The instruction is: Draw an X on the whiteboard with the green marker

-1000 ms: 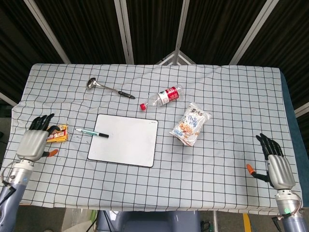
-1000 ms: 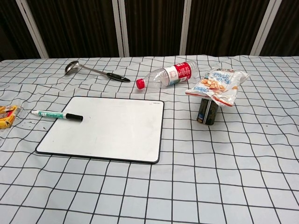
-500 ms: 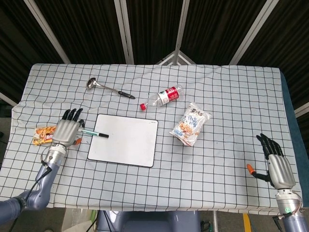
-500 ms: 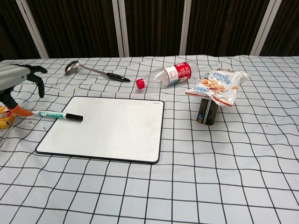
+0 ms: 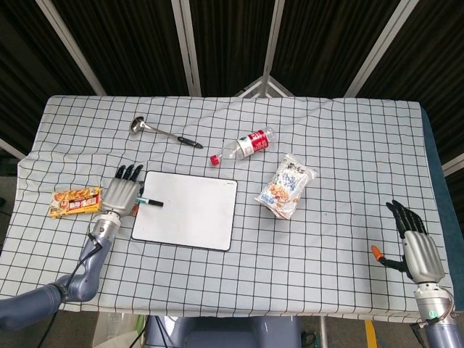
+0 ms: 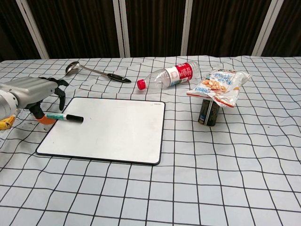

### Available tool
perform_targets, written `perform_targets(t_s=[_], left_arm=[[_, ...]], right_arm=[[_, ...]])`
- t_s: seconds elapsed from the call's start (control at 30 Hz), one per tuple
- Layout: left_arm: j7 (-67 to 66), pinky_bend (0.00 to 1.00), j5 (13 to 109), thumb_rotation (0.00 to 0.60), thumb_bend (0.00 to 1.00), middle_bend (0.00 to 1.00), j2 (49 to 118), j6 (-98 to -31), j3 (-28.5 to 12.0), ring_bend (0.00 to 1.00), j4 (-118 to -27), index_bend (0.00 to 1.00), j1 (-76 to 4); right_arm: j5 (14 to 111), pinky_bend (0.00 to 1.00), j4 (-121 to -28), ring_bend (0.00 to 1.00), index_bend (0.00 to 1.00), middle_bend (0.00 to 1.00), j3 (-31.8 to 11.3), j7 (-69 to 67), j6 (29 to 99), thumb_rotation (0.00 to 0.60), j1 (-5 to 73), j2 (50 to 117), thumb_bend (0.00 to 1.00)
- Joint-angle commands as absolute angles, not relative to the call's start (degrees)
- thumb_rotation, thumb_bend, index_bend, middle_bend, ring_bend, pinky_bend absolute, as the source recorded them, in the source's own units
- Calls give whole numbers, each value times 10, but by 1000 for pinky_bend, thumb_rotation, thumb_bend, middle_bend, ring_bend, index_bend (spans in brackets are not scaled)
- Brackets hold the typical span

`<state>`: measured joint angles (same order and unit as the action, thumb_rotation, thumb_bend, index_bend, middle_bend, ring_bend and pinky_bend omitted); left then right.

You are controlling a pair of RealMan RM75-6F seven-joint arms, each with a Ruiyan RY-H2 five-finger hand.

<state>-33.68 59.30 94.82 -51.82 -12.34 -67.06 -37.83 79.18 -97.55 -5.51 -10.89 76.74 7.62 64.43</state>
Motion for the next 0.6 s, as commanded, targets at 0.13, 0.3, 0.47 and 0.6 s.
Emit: perform_targets(t_s=[0.13, 0.3, 0.47, 0.6], left_arm=[[-339, 0, 583, 600, 457, 36, 969, -512, -122, 0, -643, 493, -388], [-330, 0, 582, 600, 519, 69, 975, -515, -121, 0, -637, 630, -388], [-302, 0, 601, 600, 540, 89, 969, -535, -121, 0, -654, 675, -382], [-274, 0, 620, 600, 540, 91, 956, -554, -125, 0, -677, 678, -376]], right_arm=[[789, 0, -976, 0, 0, 0, -56, -110, 766, 600, 77, 644, 312], [789, 0, -976, 0, 0, 0, -56, -111, 764, 600, 77, 642, 312], [788, 0, -977, 0, 0, 0, -56, -112, 765, 600, 76, 642, 312], [789, 0, -978, 0, 0, 0, -56, -111, 765, 600, 76, 642, 312]])
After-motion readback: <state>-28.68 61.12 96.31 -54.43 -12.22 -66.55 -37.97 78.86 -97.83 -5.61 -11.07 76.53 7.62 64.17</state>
